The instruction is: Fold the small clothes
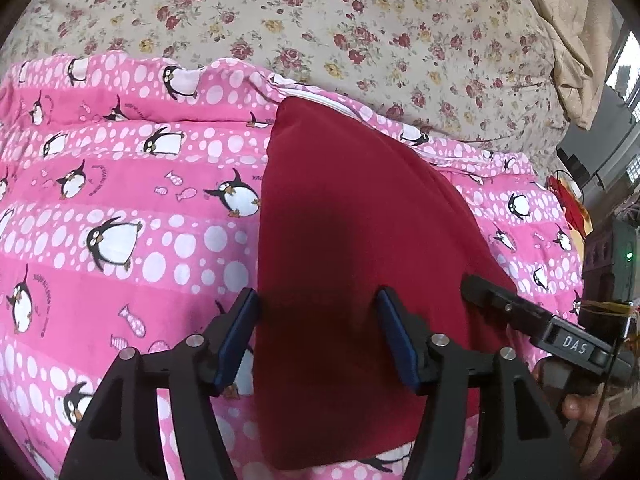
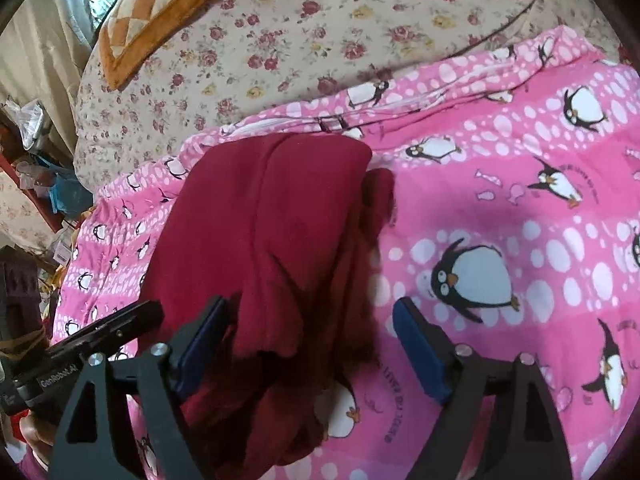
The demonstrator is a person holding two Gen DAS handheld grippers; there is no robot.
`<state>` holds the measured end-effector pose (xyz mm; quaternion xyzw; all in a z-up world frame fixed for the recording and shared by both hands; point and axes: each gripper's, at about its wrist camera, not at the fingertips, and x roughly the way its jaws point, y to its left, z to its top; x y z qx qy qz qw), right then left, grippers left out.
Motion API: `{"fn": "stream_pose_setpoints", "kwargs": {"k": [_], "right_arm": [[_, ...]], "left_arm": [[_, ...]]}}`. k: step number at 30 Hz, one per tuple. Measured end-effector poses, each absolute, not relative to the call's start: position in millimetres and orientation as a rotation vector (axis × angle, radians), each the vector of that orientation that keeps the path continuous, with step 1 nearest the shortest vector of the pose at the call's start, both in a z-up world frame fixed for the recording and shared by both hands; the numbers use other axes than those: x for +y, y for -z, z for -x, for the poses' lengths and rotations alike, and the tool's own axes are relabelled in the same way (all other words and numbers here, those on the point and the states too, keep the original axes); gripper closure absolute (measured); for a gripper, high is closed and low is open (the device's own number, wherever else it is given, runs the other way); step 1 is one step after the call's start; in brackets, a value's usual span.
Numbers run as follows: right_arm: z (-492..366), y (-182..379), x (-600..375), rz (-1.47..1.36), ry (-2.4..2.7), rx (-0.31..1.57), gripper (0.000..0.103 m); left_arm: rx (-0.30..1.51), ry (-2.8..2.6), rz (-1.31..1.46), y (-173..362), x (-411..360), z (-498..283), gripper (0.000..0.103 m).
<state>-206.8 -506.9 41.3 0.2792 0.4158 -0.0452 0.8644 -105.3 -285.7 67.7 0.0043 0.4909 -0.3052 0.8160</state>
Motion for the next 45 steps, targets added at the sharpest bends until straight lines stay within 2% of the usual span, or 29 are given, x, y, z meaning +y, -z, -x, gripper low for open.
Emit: {"fn": "stream_pose_setpoints", "kwargs": {"k": [13,24,37,39,40,41,44,45], "right_arm": [[178,-21,-516,-0.659,0.009,0.876,0.007],[166,-17,-511,-0.641,-0.036,0.863,0.006],[157,-13,-509,-0.628,-0.063,0.86,0.003],[158,-13,-509,-0.626,-0.057,0.851,0.007],[159,-14,-509,-0.622,-0.048,0.842,0.015],[160,-15,-509,-0.622,-0.045,0.83,0.028],[165,-21,-509,-0.623,-0.039,0.803,0.051],[166,-26,-507,-0.611,-0.04,0.801,0.054]], "left_arm": [[1.085,0.678,-0.017,-53,-297,84,0.043],[1.118,0.705,-0.003,-44,-298,74,0.029],[1.147,0.749,-0.007,-36,-303,66,0.024],[1.157,0.76,0.008,-34,-301,65,0.027],[1.159,0.774,0.016,-34,-301,66,0.032],[1.16,0.815,0.035,-35,-301,67,0.049],[1.141,0.829,0.027,-41,-300,71,0.062],[1.138,0.833,0.029,-43,-299,72,0.069]]}}
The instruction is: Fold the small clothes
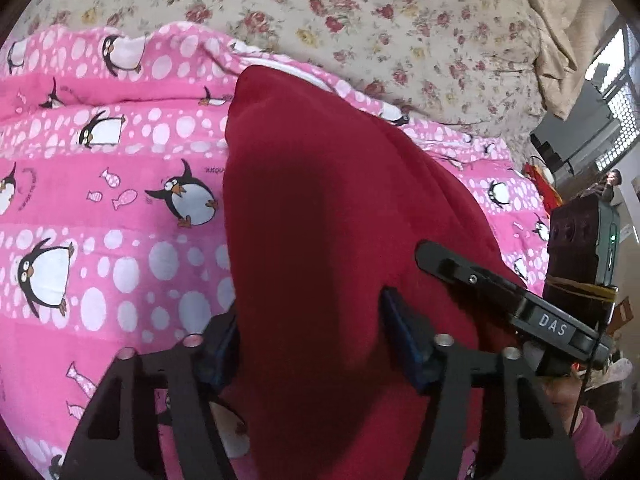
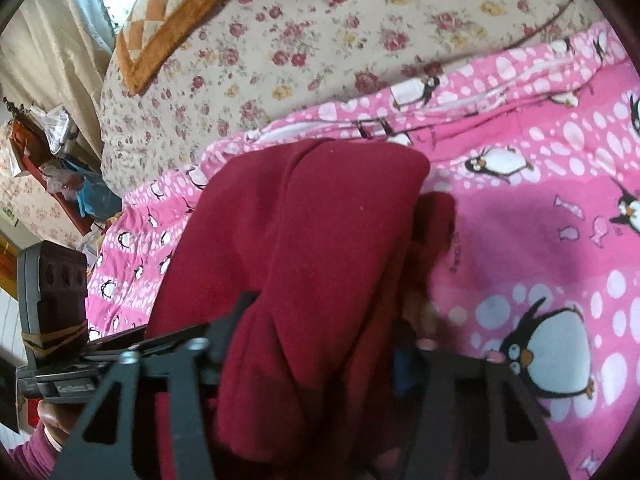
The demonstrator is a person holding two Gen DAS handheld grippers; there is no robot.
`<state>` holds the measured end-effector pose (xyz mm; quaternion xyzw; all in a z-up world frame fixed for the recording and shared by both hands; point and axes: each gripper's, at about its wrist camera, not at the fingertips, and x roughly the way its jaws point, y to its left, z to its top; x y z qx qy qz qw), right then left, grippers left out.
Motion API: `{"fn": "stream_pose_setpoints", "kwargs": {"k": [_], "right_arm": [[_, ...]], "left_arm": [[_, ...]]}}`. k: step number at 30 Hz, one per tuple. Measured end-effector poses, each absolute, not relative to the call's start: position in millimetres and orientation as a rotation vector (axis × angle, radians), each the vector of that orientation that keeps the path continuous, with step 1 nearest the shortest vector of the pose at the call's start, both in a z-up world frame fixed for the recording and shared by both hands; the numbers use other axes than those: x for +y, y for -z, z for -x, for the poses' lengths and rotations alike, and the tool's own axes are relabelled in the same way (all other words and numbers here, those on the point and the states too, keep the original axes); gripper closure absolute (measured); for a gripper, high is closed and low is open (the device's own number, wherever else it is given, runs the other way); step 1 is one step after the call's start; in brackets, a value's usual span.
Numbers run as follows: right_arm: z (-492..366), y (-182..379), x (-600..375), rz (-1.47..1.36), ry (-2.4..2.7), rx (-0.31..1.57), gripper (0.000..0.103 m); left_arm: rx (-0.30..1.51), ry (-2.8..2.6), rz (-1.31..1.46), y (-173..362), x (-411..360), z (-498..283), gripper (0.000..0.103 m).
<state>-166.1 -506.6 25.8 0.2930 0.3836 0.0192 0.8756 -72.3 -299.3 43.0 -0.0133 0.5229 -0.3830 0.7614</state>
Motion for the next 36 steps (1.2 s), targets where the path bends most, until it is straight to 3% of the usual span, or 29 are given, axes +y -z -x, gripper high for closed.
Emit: {"fn": "stream_pose_setpoints", "kwargs": {"k": [3,10,13,16,21,26,32,36], "right_arm": [[171,-42,-500,-0.604,-0.056,0.793,0.061],[195,-81,-455,-0.634,-0.208,0.841,0.061],[199,-66,-420,-0.637,-0.253,0.934,0.05],[202,-44,-398,-0.541,-0.172,1.035,0.039],[245,-75,-408,-0.499,-0.083,0.943,0.038],[277,-120,-386,-0.357,-0.145,0.828,0.058],[270,-89,-344,-0.147,-0.109,0.909,0.06],[274,-80,-349,-0.176,-0.07,0.908,0.061]], "left_arm": [[1.124,0.864,0.057,-63,-286,79,0.077],[1.142,0.826,0.029,-102,-219,131,0.077],[1.195,0.738,0.035,-83,-190,143,0.073],[1.23,0.697,0.082,-54,-174,145,0.059],[1.132,0.64,0.087,-72,-162,160,0.055],[1.087,0.573,0.001,-82,-167,168,0.055],[1.025,0.511,0.01,-85,-160,178,0.055],[0.995,0.478,-0.013,-89,-155,187,0.055]]}}
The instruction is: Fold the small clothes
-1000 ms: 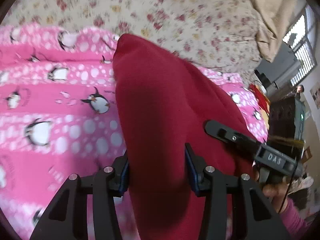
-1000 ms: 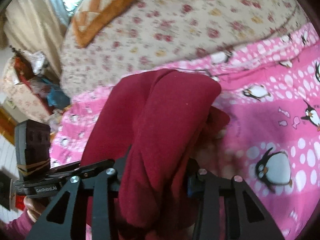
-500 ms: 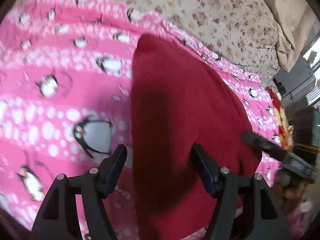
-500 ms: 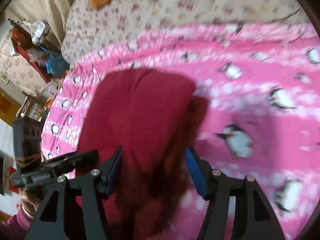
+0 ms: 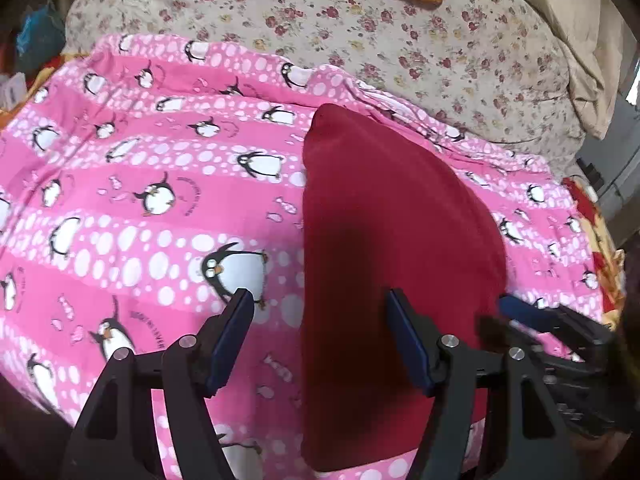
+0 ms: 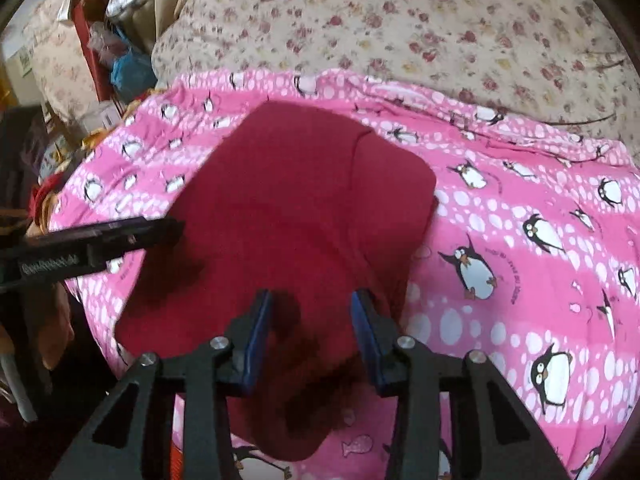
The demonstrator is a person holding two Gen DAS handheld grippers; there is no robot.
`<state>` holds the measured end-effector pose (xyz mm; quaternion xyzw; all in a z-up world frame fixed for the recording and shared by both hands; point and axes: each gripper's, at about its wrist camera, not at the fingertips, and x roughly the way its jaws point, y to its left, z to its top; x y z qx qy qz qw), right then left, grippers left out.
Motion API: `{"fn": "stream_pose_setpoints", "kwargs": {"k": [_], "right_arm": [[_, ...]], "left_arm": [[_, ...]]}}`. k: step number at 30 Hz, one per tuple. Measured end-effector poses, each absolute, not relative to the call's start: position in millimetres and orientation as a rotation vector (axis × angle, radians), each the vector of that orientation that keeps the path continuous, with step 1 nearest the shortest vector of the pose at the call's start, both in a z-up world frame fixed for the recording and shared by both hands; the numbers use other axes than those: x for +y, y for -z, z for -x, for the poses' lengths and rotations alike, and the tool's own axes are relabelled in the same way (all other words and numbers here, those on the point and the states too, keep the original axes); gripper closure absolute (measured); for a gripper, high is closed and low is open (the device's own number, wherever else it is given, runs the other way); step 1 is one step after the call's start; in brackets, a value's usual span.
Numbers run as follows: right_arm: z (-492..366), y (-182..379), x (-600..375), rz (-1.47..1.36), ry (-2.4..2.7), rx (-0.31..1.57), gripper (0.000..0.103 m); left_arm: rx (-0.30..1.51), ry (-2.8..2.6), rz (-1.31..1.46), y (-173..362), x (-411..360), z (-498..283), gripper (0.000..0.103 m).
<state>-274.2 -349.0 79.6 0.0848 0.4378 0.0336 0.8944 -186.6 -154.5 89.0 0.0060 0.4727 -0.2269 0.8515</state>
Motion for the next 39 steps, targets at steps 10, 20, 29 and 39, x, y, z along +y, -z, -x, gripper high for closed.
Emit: {"fn": "stream_pose_setpoints", "kwargs": {"k": [10,20,29,39], "right_arm": [[303,-119,-345,-0.253,0.052,0.79,0.029],[309,-116,-349,-0.287,0.095,0.777,0.026],[311,-121,-339,-0.224,0.136,0.752,0.02],[307,-112,-341,-0.249,0.173,0.781,0.016]], "left_arm": [[0.852,0.433,-0.056,-108,-154,212,0.055],[0.683,0.362,-0.187,-120,-158,239,0.055],[0.731,0.352,-0.176,-113,-158,238,0.055],[0.724,0.343,-0.146,-115,-154,233,0.055]]}}
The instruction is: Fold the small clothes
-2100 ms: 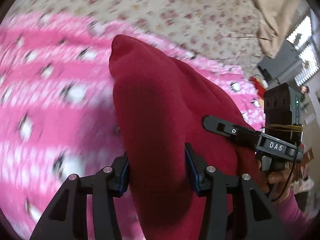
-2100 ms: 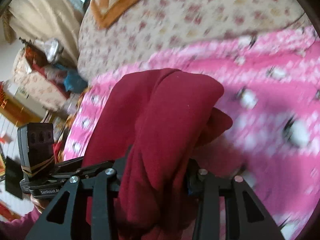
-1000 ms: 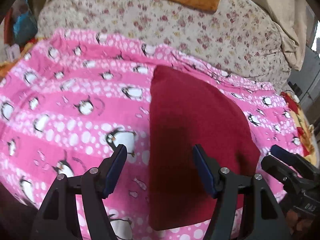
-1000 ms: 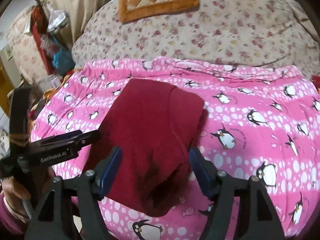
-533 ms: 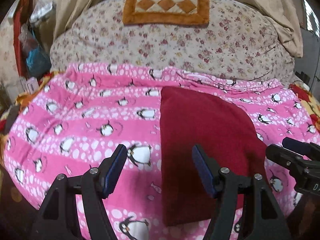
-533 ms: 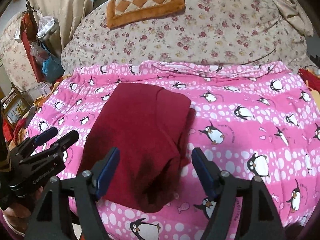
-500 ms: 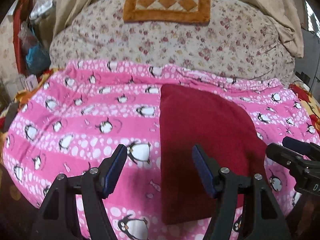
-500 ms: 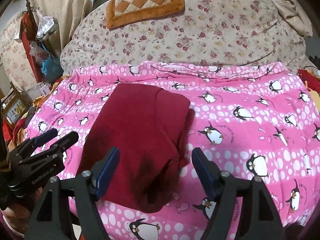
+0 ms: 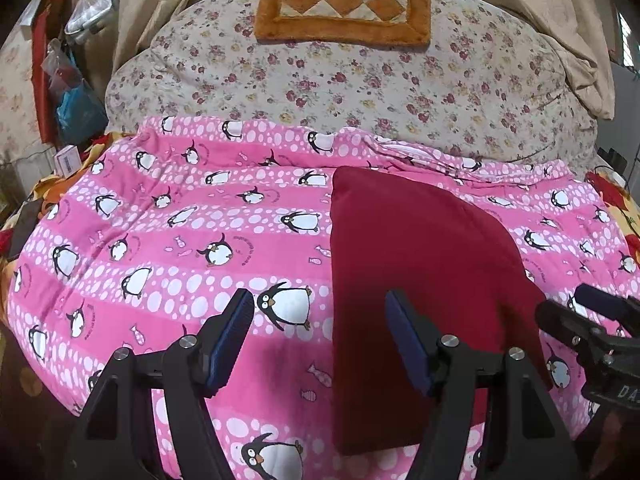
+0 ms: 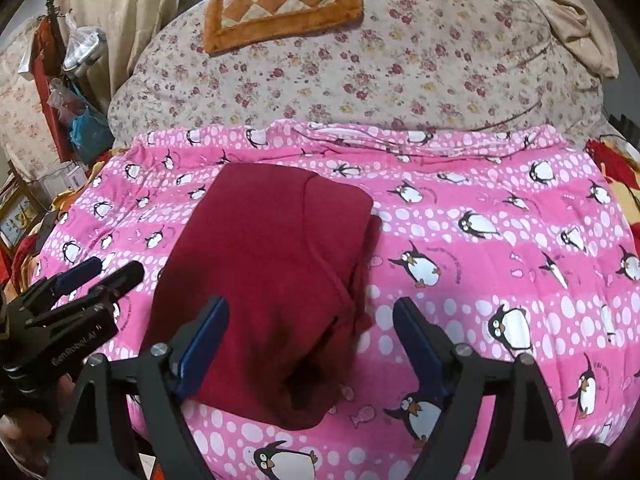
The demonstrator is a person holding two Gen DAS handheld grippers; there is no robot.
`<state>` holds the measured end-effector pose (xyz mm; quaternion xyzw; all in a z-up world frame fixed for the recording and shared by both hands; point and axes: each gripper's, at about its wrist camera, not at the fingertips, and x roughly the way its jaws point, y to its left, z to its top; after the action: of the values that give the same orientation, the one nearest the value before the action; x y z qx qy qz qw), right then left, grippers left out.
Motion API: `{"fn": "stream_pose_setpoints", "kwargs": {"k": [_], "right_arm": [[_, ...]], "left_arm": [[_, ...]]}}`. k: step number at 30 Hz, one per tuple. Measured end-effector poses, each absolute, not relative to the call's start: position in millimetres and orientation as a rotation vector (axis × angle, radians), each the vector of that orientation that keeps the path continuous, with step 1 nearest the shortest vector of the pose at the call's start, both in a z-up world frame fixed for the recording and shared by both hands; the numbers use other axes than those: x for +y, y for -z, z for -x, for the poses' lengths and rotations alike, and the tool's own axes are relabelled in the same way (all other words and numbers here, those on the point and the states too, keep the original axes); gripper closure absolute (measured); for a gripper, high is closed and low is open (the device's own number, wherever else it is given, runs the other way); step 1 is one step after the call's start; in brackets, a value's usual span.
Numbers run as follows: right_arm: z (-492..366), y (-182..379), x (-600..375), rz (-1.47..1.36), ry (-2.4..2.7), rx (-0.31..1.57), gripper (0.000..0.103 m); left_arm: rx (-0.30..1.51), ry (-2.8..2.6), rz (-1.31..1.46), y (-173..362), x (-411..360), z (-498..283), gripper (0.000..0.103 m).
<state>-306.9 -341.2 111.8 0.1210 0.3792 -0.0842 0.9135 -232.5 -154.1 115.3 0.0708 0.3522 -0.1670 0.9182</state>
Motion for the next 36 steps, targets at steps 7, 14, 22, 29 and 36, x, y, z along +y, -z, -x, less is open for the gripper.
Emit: {"fn": "stream_pose_setpoints", "kwargs": {"k": [7,14,22,29,36], "right_arm": [[309,-108,-353,-0.283,0.216,0.791,0.015],[309,-104,-358,-0.308,0.224,0.795,0.012],[307,-100,-360,-0.33,0.22,0.806,0.011],[307,-100,-360,-0.329,0.221,0.808,0.011],[305,-97,-360,-0.326,0.219,0.821,0.011]], "left_arm": [[0.709,0.357,-0.169,-117,-164,235,0.055],[0.708,0.365,-0.188,-116,-170,237,0.055],[0.697,0.365,-0.192,-115,-171,237,0.055],[0.706,0.366,-0.19,-112,-171,237,0.055],[0.709,0.356,-0.177,-112,-168,235,0.055]]}}
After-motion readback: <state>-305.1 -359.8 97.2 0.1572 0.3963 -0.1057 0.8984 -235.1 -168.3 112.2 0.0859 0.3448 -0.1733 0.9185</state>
